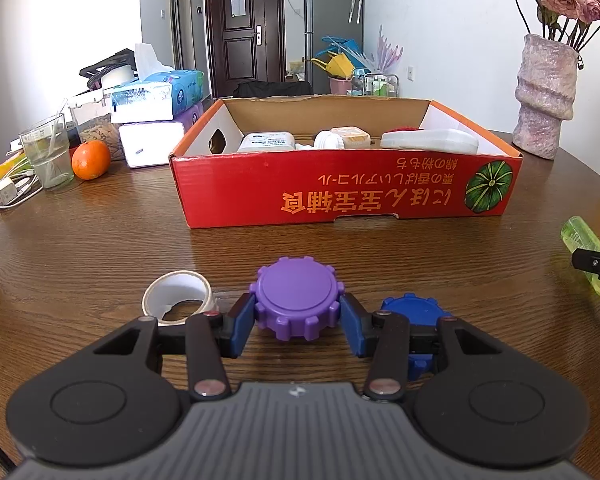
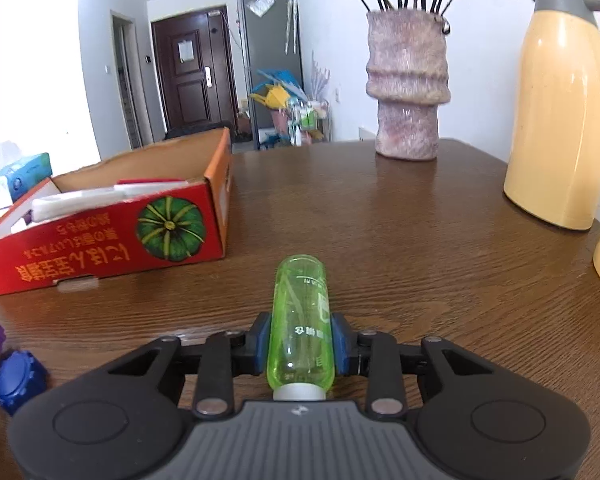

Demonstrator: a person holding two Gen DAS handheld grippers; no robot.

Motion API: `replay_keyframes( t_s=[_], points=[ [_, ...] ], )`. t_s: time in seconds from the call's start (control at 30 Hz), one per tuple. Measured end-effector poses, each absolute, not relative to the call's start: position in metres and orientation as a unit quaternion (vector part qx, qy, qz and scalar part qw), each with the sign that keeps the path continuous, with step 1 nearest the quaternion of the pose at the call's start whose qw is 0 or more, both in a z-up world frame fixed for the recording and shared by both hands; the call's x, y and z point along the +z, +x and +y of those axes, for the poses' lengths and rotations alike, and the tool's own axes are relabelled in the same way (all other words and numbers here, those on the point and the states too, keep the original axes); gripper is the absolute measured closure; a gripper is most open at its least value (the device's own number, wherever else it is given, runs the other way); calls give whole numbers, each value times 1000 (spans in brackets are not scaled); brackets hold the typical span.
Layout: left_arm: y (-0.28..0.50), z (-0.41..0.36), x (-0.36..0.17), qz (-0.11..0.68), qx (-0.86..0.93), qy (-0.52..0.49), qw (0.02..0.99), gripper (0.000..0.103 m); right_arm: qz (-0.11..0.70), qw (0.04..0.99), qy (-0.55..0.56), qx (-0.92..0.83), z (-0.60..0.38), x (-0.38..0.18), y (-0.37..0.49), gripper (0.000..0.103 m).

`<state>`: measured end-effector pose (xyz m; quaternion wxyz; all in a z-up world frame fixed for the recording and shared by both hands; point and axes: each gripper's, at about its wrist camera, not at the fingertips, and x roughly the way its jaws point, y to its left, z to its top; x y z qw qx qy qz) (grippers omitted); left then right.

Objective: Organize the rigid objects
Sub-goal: 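Carry the purple cap with the left tool while the right carries the spray bottle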

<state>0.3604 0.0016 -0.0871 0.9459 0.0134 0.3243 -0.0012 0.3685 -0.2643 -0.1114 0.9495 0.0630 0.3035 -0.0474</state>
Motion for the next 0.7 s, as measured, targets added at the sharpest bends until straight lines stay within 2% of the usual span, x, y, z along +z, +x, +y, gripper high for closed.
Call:
replay_keyframes(
  t_s=[0.3,0.7],
  points=[
    [357,4,-82,315,-2,6,949,56,250,966,62,-13,-243,-91,342,73],
    [351,7,-60,295,3,-3,956,56,224,971,81,22,-224,-67,338,73]
  ],
)
